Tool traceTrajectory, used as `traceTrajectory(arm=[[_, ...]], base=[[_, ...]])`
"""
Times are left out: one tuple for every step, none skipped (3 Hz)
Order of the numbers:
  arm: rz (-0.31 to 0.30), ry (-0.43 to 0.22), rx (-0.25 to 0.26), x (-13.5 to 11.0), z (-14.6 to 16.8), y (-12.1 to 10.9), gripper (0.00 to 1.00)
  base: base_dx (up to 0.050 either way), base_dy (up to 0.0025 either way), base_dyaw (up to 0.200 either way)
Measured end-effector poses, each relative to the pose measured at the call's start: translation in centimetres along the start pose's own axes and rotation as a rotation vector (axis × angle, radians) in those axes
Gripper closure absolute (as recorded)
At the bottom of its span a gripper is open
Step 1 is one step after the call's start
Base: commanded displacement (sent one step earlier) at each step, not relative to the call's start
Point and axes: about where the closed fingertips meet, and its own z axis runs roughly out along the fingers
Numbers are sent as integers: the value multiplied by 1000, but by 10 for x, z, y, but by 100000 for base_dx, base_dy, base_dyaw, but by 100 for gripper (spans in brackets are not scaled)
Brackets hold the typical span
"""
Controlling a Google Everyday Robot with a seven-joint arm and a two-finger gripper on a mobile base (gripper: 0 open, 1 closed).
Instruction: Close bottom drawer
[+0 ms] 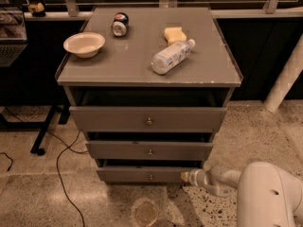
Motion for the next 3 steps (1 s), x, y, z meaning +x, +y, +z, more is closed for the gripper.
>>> traceTrajectory(arm=[[-17,6,2,-11,1,-2,100],[-18,8,2,-11,1,-3,83],[-18,8,2,-11,1,-3,58]], base=[[0,0,0],[0,0,0],[0,0,0]])
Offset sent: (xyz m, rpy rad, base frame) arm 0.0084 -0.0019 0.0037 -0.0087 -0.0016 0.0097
